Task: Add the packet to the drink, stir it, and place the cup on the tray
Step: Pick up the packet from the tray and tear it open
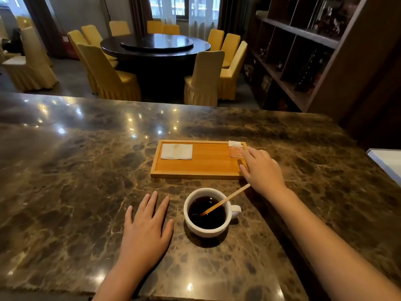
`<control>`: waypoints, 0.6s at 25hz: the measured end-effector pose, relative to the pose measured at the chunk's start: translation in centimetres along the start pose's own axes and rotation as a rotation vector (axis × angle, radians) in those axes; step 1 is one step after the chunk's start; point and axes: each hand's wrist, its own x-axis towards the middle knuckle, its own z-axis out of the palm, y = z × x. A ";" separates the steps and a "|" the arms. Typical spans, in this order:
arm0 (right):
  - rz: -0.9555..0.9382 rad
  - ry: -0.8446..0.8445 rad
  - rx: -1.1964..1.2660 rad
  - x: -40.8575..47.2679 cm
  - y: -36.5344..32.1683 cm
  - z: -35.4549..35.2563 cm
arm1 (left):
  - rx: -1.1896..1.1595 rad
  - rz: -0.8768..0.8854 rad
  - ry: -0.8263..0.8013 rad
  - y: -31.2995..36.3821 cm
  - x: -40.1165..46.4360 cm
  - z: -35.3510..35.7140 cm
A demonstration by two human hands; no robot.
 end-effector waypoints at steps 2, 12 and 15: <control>-0.029 -0.024 0.020 1.6 -0.5 0.8 | -0.001 -0.002 0.050 0.0 0.0 -0.1; 0.057 0.026 0.061 5.2 -1.4 2.5 | 0.026 0.000 0.072 0.1 -0.1 0.1; 0.078 0.002 0.068 5.3 -1.5 2.0 | 0.019 0.002 0.085 0.0 -0.1 0.1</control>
